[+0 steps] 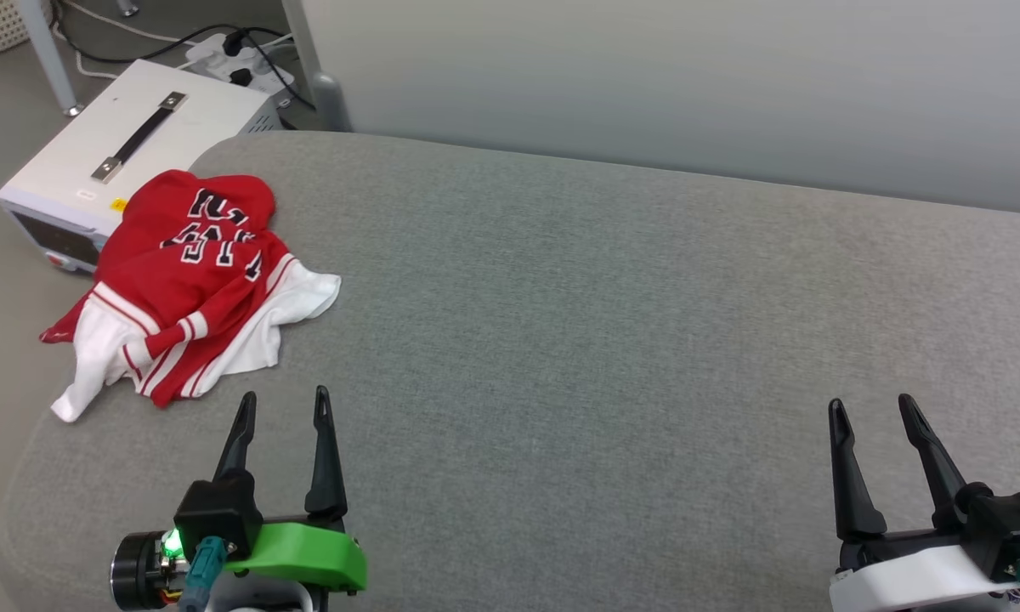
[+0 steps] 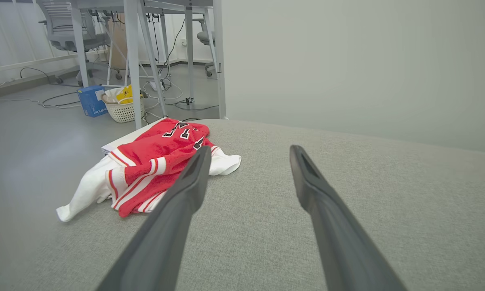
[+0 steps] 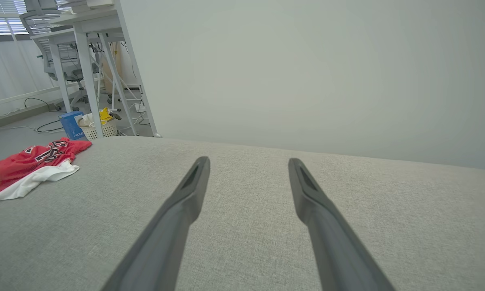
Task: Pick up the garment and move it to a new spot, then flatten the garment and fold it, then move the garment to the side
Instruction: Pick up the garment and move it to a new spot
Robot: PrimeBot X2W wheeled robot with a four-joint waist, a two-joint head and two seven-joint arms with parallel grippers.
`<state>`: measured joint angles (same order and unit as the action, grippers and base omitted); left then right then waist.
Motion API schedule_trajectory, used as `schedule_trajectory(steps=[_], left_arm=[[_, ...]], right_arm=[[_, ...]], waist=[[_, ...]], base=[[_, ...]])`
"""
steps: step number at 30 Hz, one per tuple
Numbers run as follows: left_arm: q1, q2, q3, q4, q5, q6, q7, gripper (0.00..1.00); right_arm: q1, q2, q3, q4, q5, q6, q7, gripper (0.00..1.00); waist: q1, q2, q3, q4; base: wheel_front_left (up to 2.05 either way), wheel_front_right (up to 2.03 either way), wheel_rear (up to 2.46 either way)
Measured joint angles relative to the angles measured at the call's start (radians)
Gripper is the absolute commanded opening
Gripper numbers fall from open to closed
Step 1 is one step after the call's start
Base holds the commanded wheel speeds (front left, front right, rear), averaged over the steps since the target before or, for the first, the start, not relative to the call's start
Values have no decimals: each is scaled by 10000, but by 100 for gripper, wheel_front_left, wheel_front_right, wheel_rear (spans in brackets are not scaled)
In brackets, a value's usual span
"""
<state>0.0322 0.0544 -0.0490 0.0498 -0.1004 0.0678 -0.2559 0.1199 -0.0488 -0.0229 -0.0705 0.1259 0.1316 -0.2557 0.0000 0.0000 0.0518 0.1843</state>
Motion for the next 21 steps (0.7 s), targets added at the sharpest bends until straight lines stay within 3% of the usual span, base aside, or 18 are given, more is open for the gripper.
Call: schedule_trajectory(steps=[21], left_arm=[[-36, 0, 387, 46, -608, 157, 0, 100]], right_arm=[[-104, 6, 337, 0, -328, 0, 0, 100]], waist=[[0, 0, 317, 2638]], base=[[0, 0, 0]])
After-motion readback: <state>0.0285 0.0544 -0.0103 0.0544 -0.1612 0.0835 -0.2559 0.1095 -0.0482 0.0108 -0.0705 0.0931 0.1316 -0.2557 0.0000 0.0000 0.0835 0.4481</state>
